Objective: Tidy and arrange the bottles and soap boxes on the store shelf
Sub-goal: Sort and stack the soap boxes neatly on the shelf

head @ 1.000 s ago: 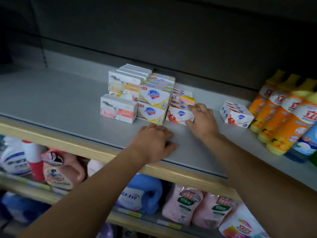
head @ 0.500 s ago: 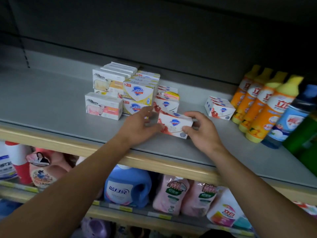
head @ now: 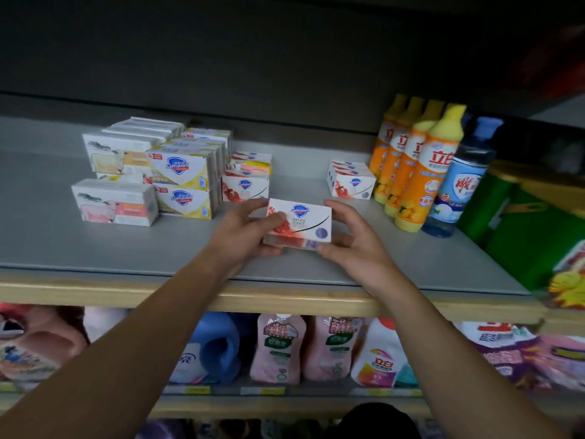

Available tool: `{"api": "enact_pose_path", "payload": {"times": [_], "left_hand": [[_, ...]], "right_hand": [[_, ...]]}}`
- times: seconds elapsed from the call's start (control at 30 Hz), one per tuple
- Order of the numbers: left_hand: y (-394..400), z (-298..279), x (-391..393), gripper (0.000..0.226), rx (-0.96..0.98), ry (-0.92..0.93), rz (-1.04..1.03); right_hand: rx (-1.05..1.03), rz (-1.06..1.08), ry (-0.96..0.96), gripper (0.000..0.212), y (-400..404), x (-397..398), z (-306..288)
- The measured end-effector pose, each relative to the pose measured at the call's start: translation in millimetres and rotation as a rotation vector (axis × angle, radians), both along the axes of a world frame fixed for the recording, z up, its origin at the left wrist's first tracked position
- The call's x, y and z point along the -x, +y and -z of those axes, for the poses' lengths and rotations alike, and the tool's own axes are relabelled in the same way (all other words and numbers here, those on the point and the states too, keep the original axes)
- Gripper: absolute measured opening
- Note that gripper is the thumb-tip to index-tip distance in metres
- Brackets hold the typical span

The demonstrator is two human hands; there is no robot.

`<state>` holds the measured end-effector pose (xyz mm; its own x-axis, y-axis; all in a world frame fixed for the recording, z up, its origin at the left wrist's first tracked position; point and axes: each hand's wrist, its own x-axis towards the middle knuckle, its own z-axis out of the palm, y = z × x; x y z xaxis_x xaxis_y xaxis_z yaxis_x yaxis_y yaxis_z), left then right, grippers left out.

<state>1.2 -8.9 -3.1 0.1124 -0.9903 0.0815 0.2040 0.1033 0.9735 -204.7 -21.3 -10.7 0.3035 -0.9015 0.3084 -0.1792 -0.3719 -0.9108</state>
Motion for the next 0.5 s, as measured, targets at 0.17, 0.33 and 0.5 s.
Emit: {"api": "enact_pose_path", "payload": {"times": [0.17, 0.33, 0.5], "left_hand": [[6, -2, -7, 0.017, 0.071, -0.063, 0.092], [11, -1, 0, 0.032, 0.076, -0.232, 0.052], [12, -2, 1, 0.033, 0.069, -0.233, 0.029]], "right_hand": [[-0.165, 0.063, -0.243, 0.022, -2, -1, -1], [-0.181, 0.179, -0.149, 0.052, -1, -4, -4], [-0.164, 0.194, -0.154, 0.050, 0, -6, -3]]}}
